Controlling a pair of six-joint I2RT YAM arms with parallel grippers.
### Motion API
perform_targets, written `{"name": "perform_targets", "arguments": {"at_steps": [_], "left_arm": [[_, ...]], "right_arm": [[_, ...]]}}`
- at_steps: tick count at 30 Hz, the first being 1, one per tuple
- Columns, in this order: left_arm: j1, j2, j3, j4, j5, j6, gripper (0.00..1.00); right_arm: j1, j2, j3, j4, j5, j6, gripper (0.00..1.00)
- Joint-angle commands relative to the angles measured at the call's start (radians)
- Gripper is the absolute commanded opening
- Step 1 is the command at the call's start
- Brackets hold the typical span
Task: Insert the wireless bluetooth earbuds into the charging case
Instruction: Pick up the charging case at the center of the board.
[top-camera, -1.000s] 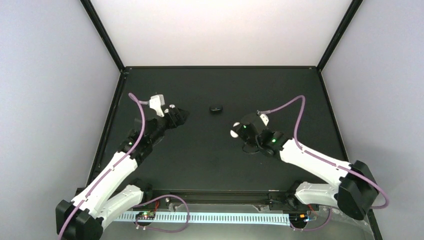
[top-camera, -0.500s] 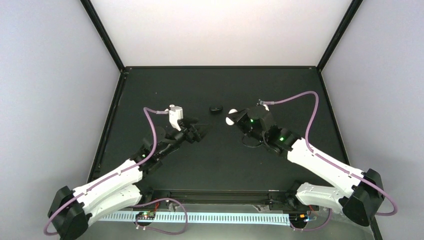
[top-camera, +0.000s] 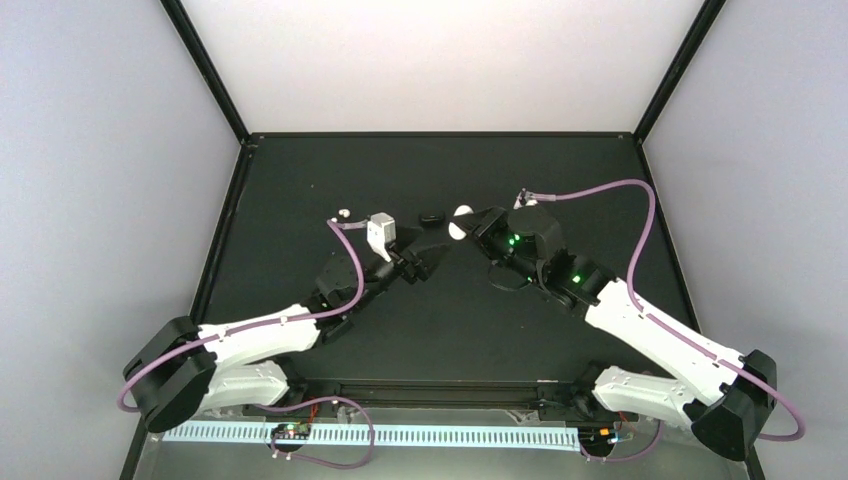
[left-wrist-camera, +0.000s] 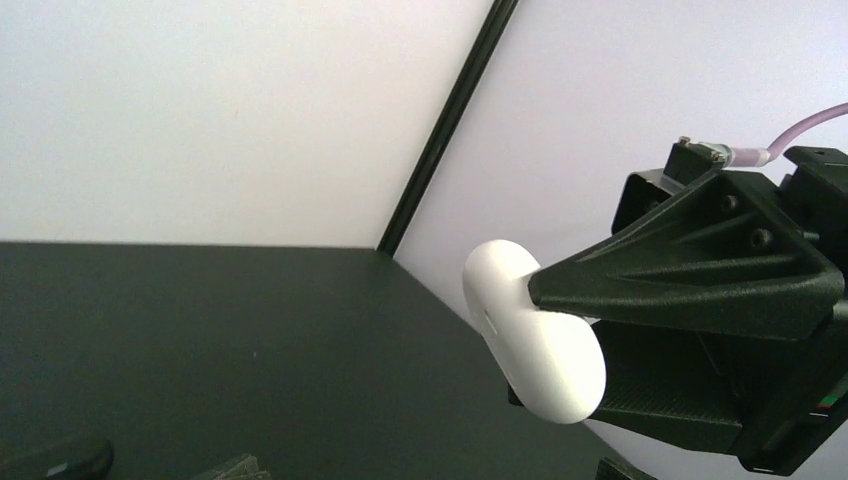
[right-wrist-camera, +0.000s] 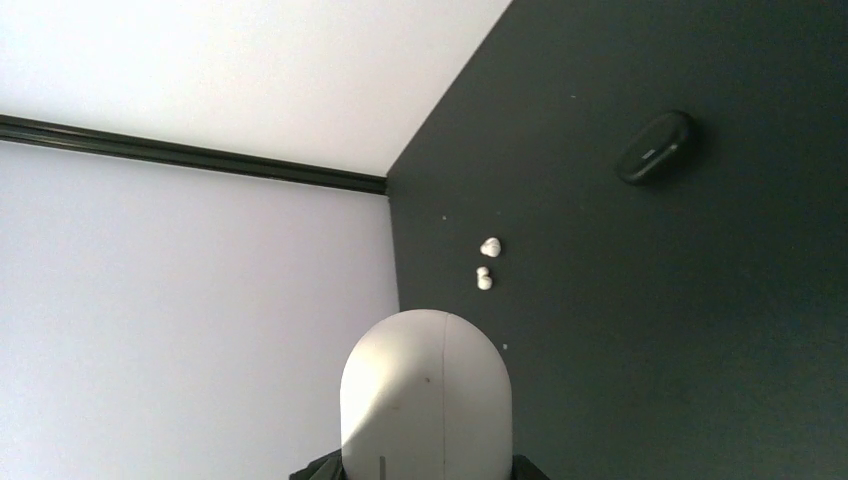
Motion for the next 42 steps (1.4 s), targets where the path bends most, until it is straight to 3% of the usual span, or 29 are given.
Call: {"name": "perform_targets", "arguments": {"at_steps": [1,19,32,37,42], "left_arm": [[-0.023,0.033,0.040,0.215,-0.054,0.071,0.87],[-0.069,0.099,0.117,0.199,-0.087,0.118,0.86],[-0.069,0.172,0.173,0.200,-0.081,0.119,0.78],[-0.069,0.074,0.108,0.149,-0.089,0.136,0.84],[-0.069,-0.135,0.000,-0.007,-0.112,0.145,0.89]], "right_arm": [[0.004,-0.010,0.059,0.013,-0.002,-0.012,0.34],[0.004,0.012,0.078,0.025,-0.021,-0.016,0.34],[0.004,0.012,0.088,0.022,-0.025,-0.036,0.34],[0.003,-0.011,0.122,-0.028,0.022,-0.132,0.34],[-0.025,-0.047,0.165,-0.089,0.012,-0.374,0.33]]}}
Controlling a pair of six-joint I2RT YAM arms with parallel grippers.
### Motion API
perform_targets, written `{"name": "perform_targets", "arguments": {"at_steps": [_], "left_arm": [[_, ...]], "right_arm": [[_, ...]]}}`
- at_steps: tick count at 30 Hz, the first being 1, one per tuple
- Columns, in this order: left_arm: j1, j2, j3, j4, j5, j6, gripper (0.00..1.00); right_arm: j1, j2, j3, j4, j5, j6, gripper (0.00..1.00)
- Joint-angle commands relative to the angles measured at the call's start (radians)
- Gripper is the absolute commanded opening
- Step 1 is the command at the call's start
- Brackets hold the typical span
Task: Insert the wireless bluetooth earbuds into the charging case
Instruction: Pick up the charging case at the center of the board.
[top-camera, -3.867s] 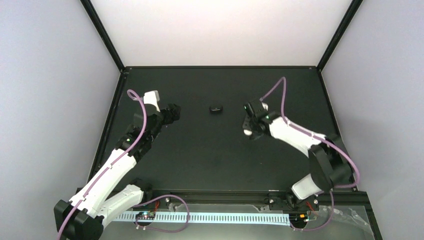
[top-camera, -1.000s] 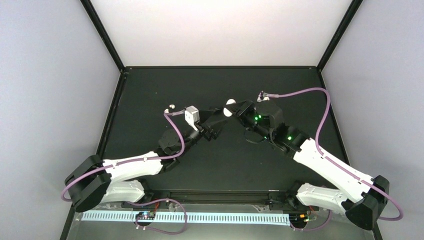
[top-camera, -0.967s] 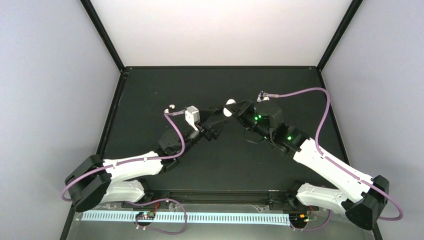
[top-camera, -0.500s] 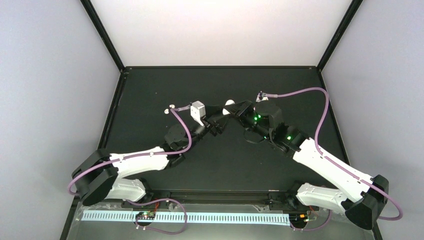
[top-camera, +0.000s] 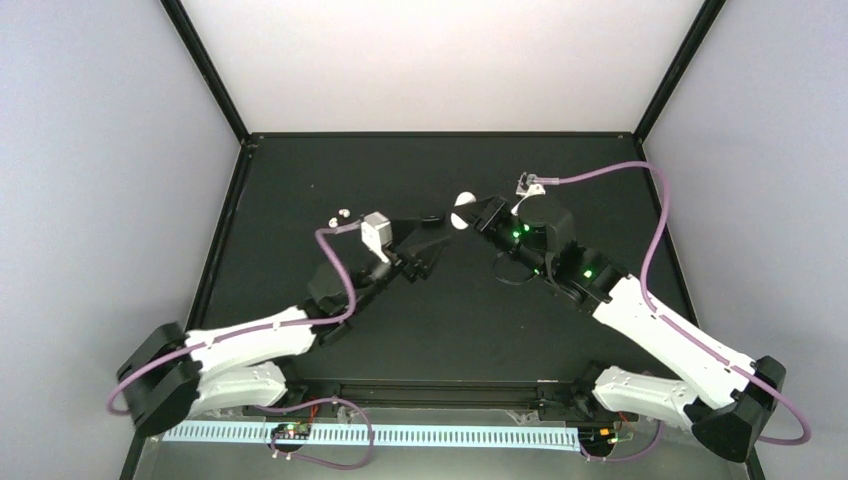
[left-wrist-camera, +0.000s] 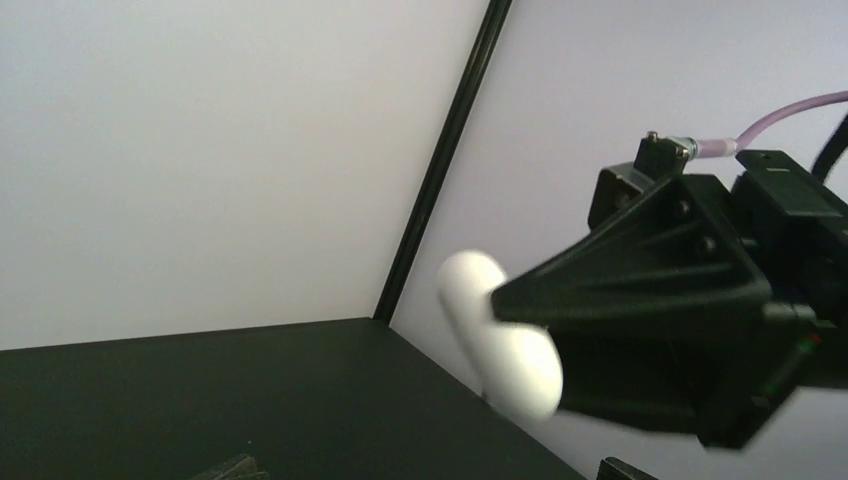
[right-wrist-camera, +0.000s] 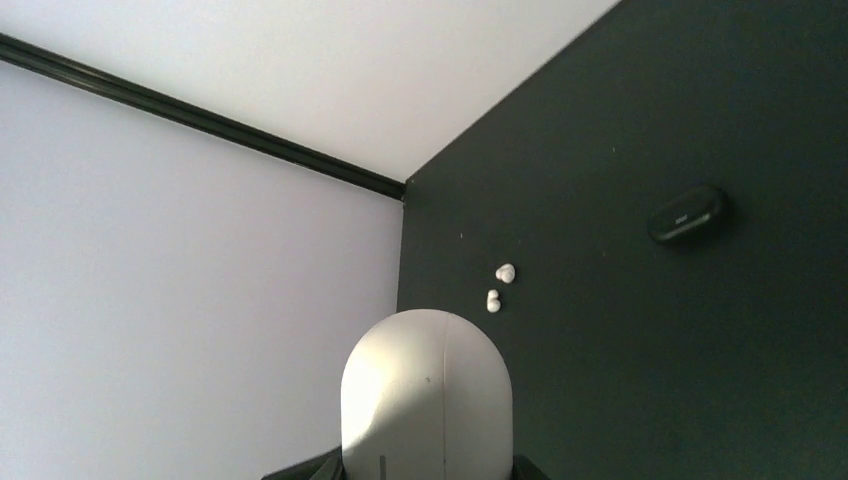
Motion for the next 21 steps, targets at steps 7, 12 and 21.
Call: {"name": "perform_targets", "arguments": {"at_steps": [7,12,21], "left_arm": [[0.001,-0.479,-0.090,-0.474,-0.101,0.087,0.99],[0.011,-0.544,0.025,-0.745,0.030,0.158,0.99],[0.015,-0.441,0.313,-1.055,0.315,0.218,0.99]], "right_arm": [[-0.026,-0.144,0.064,-0.128,-0.216,-0.978,0.33],[-0.005,-0.277,-0.015,-0.221,-0.254,-1.363,0.33],[0.032,-0.492,-0.195,-0.157,-0.221,-1.795,0.25]]}}
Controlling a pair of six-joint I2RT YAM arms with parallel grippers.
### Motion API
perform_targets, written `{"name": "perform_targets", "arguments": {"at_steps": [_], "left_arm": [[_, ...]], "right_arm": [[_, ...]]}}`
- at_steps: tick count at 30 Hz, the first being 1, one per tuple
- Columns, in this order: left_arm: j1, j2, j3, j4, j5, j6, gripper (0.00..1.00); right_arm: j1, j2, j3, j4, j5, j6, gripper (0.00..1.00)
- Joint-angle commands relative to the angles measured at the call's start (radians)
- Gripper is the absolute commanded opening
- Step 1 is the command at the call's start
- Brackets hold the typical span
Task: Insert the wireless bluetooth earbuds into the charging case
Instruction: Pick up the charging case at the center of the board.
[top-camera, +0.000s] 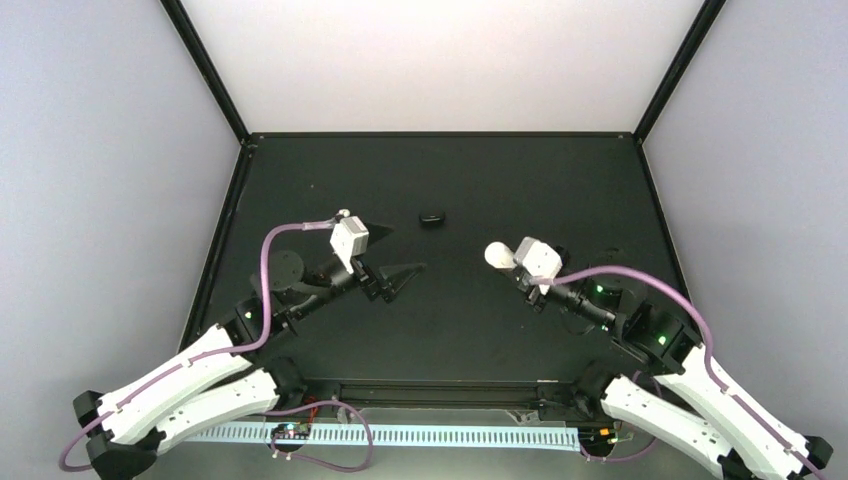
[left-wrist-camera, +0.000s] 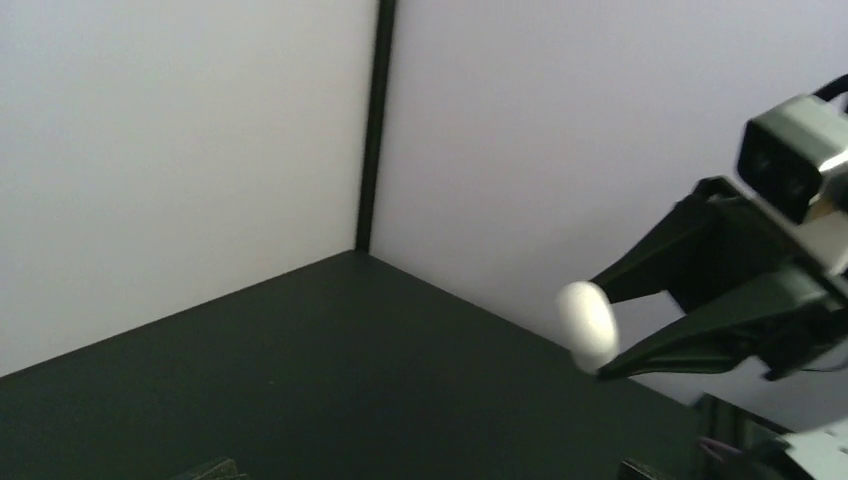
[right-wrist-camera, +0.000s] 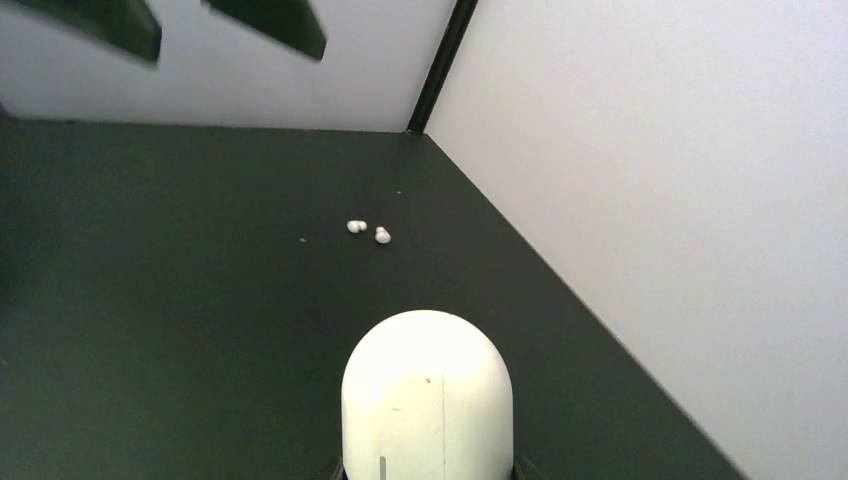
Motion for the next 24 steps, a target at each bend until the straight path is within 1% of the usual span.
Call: {"name": "perform_targets", "arguments": {"at_steps": [1,6,11,14,18,21,22,24], "left_arm": [[0.005,0.063,0.141,-0.209,0.192,0.054,0.99],[0.005,0.200,0.257,-0.253,0.333,0.023,0.99],[0.005,0.348,0.368,-0.263,0.445,-0.016,0.98],[0.005,0.396,0.395,-0.235,0.475,-0.039,0.97],[0.005,0.426,0.396,-0.186,0.451,-0.058,0.94],[0.005,0.464,0.411,-0.182,0.452,-0.077,0.88],[0.004,0.479,0.415,-0.181,0.457,-0.088,0.84],[0.005,0.506,0.417,-0.170,0.462,-0.115,0.79]], "right_arm": [[0.030,-0.046,-0.028,0.014,0.058,-0.300,0.25],[0.082,-0.037,-0.027,-0.021,0.139,-0.431,0.25],[0.131,-0.001,-0.015,-0.034,0.217,-0.508,0.25],[0.158,0.022,-0.008,-0.033,0.245,-0.522,0.25],[0.180,0.049,0.018,-0.031,0.247,-0.509,0.25],[0.193,0.064,0.028,-0.024,0.263,-0.519,0.25],[0.197,0.069,0.030,-0.021,0.266,-0.520,0.25],[0.199,0.072,0.033,-0.014,0.271,-0.521,0.25]]}}
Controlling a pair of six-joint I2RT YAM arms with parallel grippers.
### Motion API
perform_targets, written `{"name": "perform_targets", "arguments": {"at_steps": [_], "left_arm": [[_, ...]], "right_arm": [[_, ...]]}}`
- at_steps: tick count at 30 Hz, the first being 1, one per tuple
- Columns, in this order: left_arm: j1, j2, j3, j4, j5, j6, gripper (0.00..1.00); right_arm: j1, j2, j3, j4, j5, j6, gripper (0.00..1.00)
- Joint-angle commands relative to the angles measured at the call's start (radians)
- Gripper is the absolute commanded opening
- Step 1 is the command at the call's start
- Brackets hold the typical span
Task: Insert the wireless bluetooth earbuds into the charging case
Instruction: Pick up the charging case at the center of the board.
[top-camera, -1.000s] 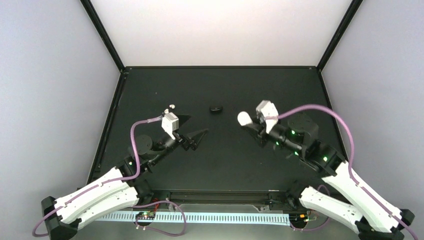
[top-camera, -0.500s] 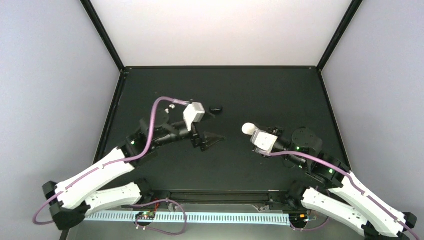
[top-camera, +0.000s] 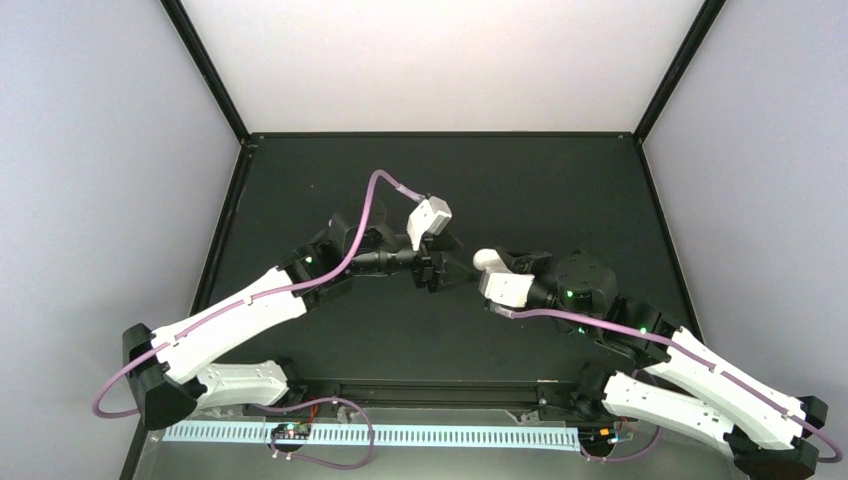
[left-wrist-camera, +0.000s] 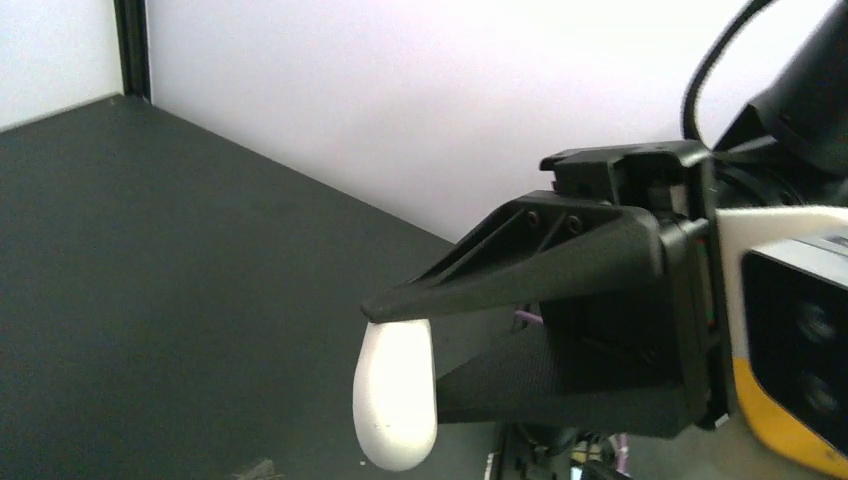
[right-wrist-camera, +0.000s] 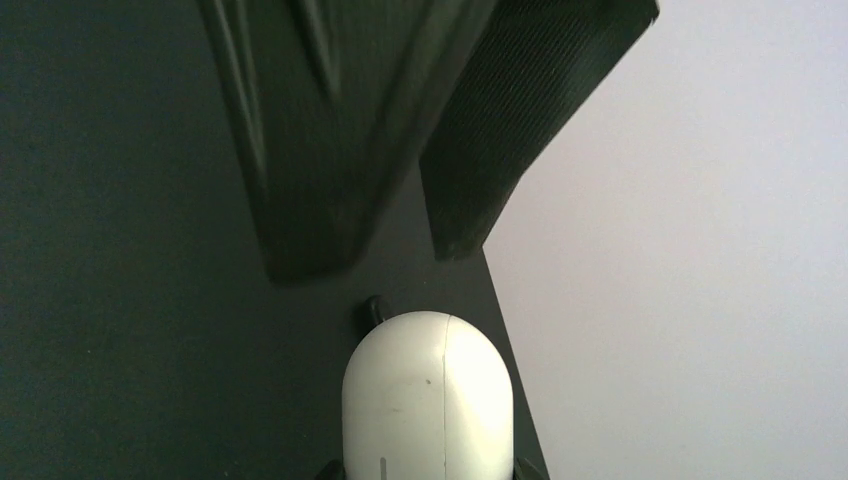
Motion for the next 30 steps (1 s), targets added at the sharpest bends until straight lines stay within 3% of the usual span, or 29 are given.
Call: {"name": "perform_targets", "arguments": {"at_steps": [1,9,13,30], "left_arm": [[0.005,0.055,0.044,0.045,0.029,-0.072,0.77],[0.005,0.076,-0.047,0.229,0.027,-0.184,0.61],[0.005,0.083,-0.066,0.287,0.036,-0.195,0.47],[0.004,0.121,-0.125,0.392,0.065,-0.246,0.47]], "right_arm": [[0.015,0.002,0.040,0.027,0.041,-0.022,0.25],[0.020,0.005,0.046,0.040,0.038,0.010,0.25],[0.020,0.007,0.044,0.047,0.037,0.015,0.25],[0.022,0.017,0.044,0.097,0.012,0.052,0.25]]}}
